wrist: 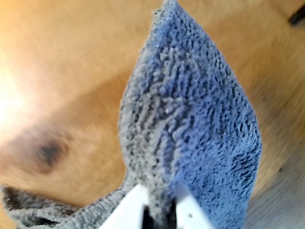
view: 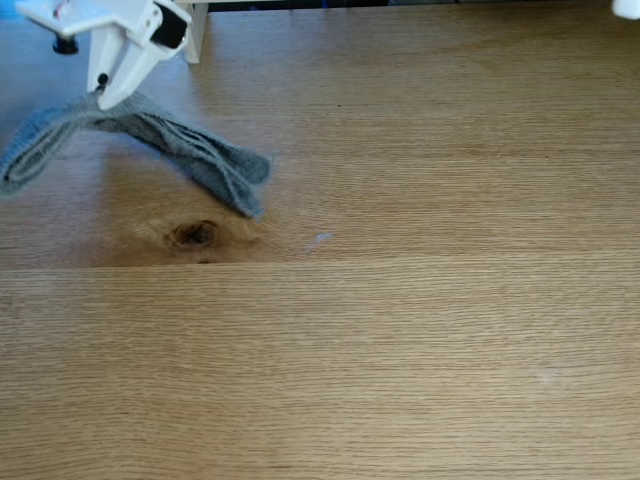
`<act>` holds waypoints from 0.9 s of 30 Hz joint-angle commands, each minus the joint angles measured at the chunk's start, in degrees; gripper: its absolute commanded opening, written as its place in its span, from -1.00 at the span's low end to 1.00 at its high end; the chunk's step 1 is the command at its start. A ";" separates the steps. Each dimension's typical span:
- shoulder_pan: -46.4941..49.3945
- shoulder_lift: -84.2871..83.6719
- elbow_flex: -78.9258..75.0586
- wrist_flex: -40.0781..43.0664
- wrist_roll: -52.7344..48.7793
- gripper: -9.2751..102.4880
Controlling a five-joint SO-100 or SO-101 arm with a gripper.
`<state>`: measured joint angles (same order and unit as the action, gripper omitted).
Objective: Clean the area in front of the robot
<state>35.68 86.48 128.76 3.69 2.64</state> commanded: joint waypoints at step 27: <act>-41.22 0.26 -2.99 9.32 -1.93 -0.83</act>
<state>-3.34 91.41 128.85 23.03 0.97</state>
